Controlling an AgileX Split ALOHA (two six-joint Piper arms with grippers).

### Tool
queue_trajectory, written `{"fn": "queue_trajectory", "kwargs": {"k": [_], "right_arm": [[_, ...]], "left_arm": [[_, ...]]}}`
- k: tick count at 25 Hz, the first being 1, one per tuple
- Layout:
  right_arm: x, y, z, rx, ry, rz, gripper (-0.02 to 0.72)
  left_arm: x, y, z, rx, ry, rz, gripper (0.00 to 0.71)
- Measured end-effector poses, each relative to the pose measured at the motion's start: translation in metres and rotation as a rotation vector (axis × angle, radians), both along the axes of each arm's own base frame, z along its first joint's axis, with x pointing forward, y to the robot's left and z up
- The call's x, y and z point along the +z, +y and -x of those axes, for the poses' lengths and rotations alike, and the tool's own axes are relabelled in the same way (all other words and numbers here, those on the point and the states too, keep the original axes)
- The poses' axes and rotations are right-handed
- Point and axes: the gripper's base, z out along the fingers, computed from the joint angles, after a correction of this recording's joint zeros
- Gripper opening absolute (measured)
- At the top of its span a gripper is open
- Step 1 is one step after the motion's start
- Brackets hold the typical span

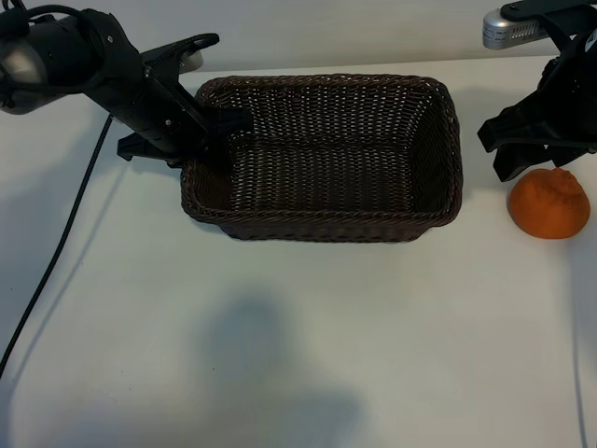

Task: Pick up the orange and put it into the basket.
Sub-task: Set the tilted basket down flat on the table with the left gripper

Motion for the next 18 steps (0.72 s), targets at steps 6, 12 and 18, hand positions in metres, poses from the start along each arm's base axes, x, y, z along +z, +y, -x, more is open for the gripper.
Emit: {"fn": "queue_trajectory", "kwargs": {"k": [6, 12, 18], "right_arm": [[-0.0001, 0.0000, 0.0004, 0.001, 0.004, 0.000, 0.562], [-0.0002, -0.0001, 0.0008, 0.001, 0.009, 0.001, 0.562], [-0.0003, -0.0001, 0.0011, 0.002, 0.012, 0.001, 0.562]], "left_arm": [[-0.0092, -0.0006, -0.0005, -0.002, 0.021, -0.005, 0.157], [-0.0092, -0.0006, -0.0006, -0.003, 0.020, -0.006, 0.156], [-0.0092, -0.0010, 0.0000, -0.005, 0.028, -0.002, 0.230]]}}
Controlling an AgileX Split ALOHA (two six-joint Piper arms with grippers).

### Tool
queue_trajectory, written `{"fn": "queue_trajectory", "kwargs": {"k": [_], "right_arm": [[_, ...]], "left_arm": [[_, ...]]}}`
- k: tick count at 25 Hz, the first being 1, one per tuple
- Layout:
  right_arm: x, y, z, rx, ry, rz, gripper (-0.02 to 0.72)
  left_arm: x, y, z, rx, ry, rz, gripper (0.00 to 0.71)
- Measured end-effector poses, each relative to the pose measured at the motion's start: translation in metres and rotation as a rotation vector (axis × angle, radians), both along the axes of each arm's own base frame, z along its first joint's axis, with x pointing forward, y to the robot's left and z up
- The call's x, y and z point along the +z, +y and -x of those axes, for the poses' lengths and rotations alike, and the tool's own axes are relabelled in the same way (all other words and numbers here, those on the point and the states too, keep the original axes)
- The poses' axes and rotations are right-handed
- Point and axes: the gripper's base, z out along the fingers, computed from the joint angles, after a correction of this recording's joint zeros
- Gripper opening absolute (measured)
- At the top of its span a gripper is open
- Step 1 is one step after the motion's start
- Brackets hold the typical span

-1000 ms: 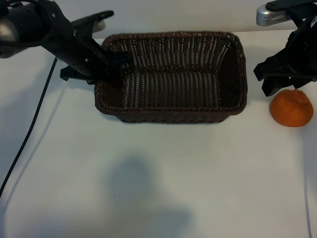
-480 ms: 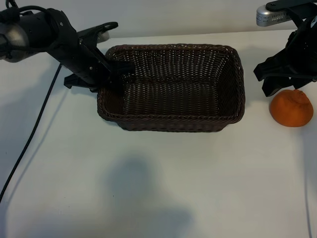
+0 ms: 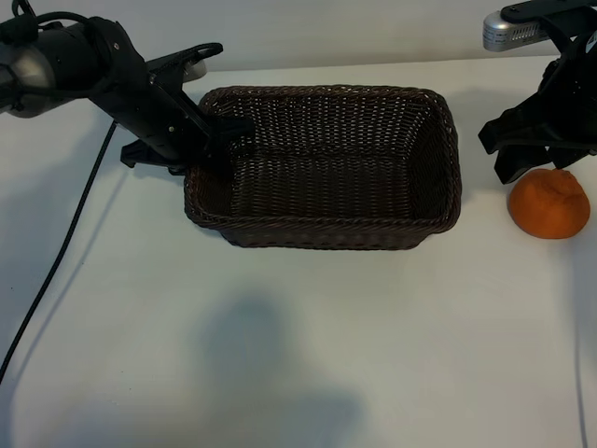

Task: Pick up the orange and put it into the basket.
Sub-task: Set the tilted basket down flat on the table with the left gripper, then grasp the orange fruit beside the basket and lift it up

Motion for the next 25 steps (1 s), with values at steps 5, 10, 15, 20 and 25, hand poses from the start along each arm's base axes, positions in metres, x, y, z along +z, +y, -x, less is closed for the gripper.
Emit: {"fn": "queue_trajectory", "kwargs": {"k": [5, 10, 15, 20, 25], "right_arm": [[0.000, 0.000, 0.000, 0.000, 0.002, 0.000, 0.562], [0.000, 0.000, 0.000, 0.000, 0.002, 0.000, 0.561], [0.000, 0.000, 0.000, 0.000, 0.002, 0.000, 0.561], [0.000, 0.000, 0.000, 0.000, 0.002, 0.000, 0.561], [0.000, 0.000, 0.001, 0.001, 0.008, 0.001, 0.561]], "left_arm": [[0.001, -0.001, 0.001, 0.004, 0.012, 0.012, 0.455], [0.009, 0.002, 0.004, -0.017, 0.012, -0.023, 0.616], [0.039, 0.010, 0.008, -0.039, -0.039, -0.093, 0.627], [0.073, 0.017, 0.015, -0.064, -0.076, -0.151, 0.627], [0.097, 0.019, 0.016, -0.070, -0.134, -0.163, 0.623]]}}
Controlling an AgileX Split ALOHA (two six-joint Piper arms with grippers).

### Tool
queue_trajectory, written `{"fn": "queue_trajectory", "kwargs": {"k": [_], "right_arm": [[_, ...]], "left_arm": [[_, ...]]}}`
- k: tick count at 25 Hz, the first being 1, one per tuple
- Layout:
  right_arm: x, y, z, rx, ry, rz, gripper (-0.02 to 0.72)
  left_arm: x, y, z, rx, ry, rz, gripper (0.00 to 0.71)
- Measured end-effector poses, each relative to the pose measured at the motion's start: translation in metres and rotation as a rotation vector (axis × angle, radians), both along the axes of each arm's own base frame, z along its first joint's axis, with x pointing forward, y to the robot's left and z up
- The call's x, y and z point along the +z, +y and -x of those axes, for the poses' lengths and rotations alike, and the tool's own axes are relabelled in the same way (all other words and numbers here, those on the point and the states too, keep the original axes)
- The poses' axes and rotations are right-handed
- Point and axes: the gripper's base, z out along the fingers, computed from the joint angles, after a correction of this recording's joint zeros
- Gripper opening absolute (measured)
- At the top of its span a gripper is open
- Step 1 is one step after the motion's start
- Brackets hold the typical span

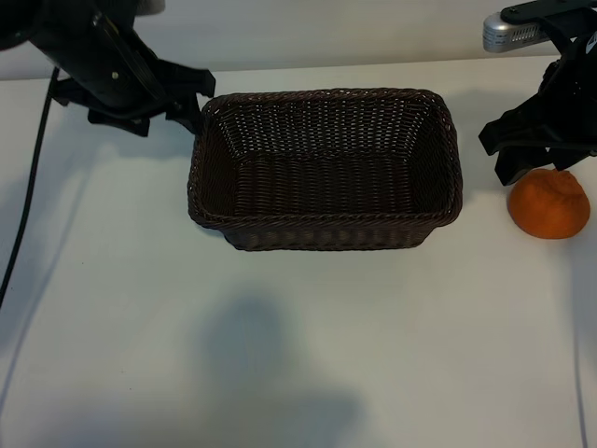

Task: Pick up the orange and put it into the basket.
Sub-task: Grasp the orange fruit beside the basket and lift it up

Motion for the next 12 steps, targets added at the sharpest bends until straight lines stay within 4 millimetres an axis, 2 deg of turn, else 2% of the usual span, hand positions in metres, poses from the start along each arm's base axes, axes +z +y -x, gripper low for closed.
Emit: {"fn": "queue_trajectory", "kwargs": {"k": [4, 7, 10, 12], "right_arm": [[0.000, 0.000, 0.000, 0.001, 0.004, 0.000, 0.561], [0.000, 0.000, 0.000, 0.001, 0.005, 0.000, 0.561], [0.000, 0.000, 0.000, 0.001, 0.005, 0.000, 0.561], [0.000, 0.000, 0.000, 0.001, 0.005, 0.000, 0.561]], "left_arm": [[0.011, 0.002, -0.002, -0.010, 0.000, -0.021, 0.619], [0.021, 0.016, -0.003, 0.010, 0.010, -0.025, 0.614], [0.033, 0.047, -0.001, 0.054, 0.015, -0.050, 0.607], [0.042, 0.076, 0.002, 0.106, 0.016, -0.067, 0.602]]}}
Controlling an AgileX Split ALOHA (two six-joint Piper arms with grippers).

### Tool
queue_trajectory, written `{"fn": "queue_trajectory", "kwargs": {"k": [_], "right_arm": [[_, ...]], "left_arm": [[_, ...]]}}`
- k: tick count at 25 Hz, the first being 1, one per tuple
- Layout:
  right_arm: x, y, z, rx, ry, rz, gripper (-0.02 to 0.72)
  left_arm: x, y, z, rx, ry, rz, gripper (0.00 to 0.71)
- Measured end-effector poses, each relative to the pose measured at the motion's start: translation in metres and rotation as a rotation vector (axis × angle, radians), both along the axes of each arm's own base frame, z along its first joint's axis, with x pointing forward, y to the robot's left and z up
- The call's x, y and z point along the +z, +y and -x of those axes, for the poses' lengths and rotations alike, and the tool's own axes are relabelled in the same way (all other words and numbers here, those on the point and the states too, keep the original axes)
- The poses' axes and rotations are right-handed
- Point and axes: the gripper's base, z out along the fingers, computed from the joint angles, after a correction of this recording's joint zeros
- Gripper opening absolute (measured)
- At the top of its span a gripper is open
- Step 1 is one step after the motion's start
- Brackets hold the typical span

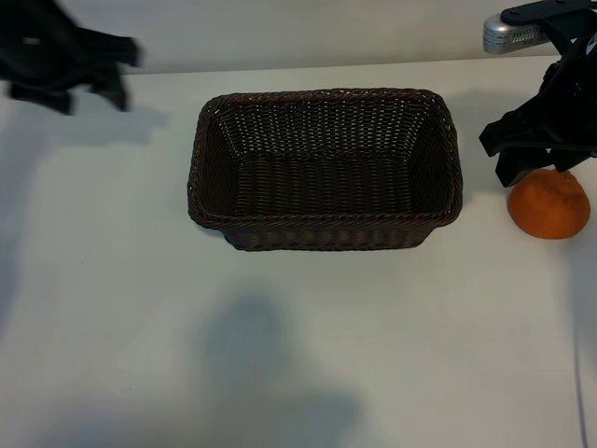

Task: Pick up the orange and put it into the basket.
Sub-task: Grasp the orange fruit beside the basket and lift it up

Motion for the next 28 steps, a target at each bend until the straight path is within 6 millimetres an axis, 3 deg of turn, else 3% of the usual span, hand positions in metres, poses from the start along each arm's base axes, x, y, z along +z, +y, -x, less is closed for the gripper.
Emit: {"fn": "queue_trajectory", "kwargs": {"k": [3, 7, 10, 13, 16, 21, 24, 26, 28], "right_arm": [[0.000, 0.000, 0.000, 0.000, 0.000, 0.000, 0.561], [0.000, 0.000, 0.000, 0.000, 0.001, 0.000, 0.561], [0.000, 0.000, 0.000, 0.000, 0.002, 0.000, 0.561], [0.000, 0.000, 0.000, 0.000, 0.002, 0.000, 0.561], [0.000, 0.000, 0.000, 0.000, 0.002, 0.000, 0.561], [0.000, 0.000, 0.000, 0.001, 0.001, 0.000, 0.561], [0.000, 0.000, 0.000, 0.001, 0.000, 0.000, 0.560], [0.000, 0.000, 0.000, 0.001, 0.000, 0.000, 0.560], [0.000, 0.000, 0.000, 0.001, 0.000, 0.000, 0.560]], "left_arm": [[0.016, 0.033, 0.008, 0.072, -0.027, -0.009, 0.597], [0.039, 0.059, 0.023, 0.133, -0.073, -0.010, 0.596], [0.060, 0.062, 0.040, 0.132, -0.104, -0.015, 0.596], [0.093, 0.058, 0.066, 0.113, -0.194, -0.017, 0.596], [0.130, 0.053, 0.101, 0.108, -0.311, -0.020, 0.596], [0.187, 0.044, 0.180, 0.096, -0.537, -0.042, 0.596], [0.206, 0.039, 0.221, 0.085, -0.643, -0.056, 0.596], [0.214, 0.035, 0.260, 0.076, -0.728, -0.070, 0.596], [0.209, 0.033, 0.290, 0.072, -0.771, -0.092, 0.596]]}}
